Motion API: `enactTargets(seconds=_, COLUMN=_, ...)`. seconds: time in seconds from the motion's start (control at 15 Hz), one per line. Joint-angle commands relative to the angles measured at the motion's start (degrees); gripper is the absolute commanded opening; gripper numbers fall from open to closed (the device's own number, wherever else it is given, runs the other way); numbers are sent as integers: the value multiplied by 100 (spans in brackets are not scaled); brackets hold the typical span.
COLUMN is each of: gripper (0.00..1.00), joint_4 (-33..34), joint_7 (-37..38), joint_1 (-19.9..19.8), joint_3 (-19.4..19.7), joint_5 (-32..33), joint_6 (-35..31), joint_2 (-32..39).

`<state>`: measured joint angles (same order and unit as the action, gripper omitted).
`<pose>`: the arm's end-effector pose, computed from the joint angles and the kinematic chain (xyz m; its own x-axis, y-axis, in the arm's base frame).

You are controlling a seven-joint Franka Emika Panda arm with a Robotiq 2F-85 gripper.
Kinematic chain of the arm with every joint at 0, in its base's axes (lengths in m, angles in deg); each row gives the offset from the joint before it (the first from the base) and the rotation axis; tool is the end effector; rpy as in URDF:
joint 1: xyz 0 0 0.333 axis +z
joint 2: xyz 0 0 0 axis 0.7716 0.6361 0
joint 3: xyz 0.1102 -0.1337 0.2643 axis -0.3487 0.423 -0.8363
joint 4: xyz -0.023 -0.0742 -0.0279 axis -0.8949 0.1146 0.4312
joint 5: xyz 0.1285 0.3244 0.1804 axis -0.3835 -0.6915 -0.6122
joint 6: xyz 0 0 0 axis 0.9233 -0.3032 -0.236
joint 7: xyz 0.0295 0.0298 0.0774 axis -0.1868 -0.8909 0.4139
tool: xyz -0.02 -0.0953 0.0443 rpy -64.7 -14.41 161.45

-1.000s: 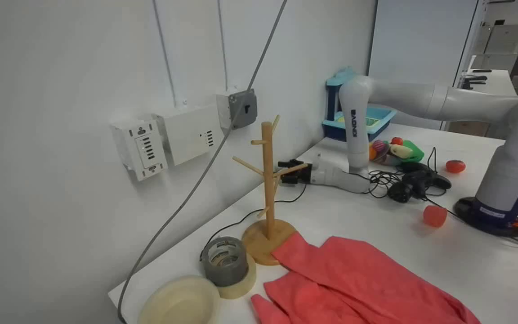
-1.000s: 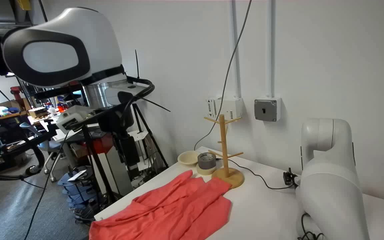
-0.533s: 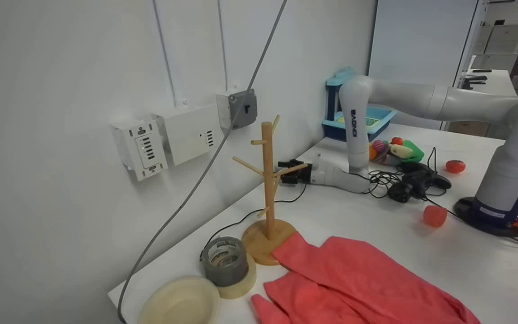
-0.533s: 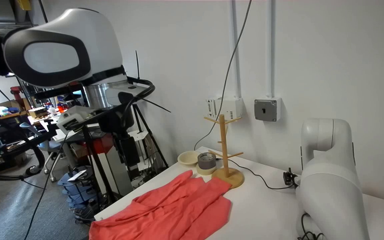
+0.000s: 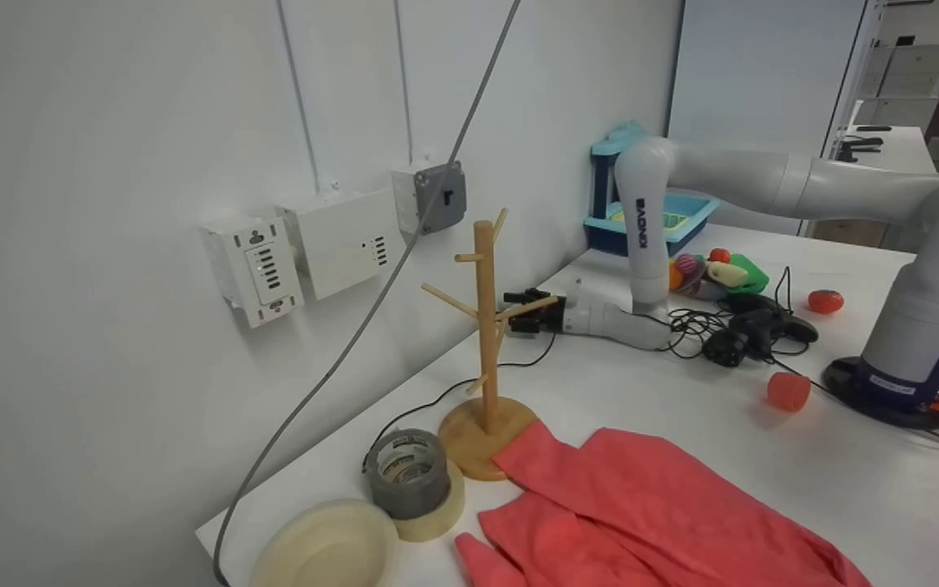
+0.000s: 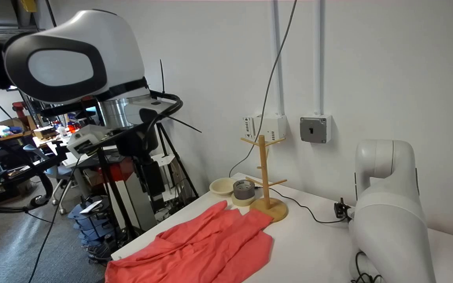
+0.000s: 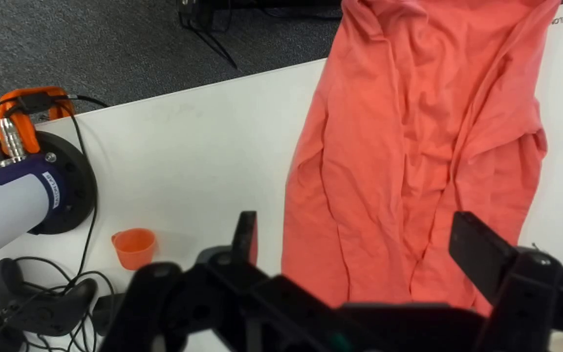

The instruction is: Fold the sweatshirt down the middle and move it forward

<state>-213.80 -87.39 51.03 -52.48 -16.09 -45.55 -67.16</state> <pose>0.3672 0.0080 0.4755 0.9998 -0.0151 -0.0133 -0.0151 -0.9999 0.0000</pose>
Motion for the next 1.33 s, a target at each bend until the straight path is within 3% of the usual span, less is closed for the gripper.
enactTargets(seconds=0.0, gripper=100, joint_4=11, joint_7=-6, joint_1=-10, joint_3=-7, joint_5=-4, joint_6=13, joint_2=2)
enactTargets(seconds=0.33, gripper=100, joint_4=11, joint_7=-6, joint_1=-10, joint_3=-7, joint_5=-4, joint_6=13, joint_2=2)
enactTargets(seconds=0.53, gripper=100, joint_4=156, joint_7=-52, joint_1=11, joint_3=9, joint_5=-36, joint_6=-91, joint_2=384)
enactTargets(seconds=0.93, gripper=100, joint_4=666, joint_7=-98, joint_1=129, joint_3=-44, joint_5=-145, joint_6=-709, joint_2=1544)
enactTargets(seconds=1.27, gripper=100, joint_4=1608, joint_7=-17, joint_1=238, joint_3=-205, joint_5=-185, joint_6=-1129, joint_2=2830)
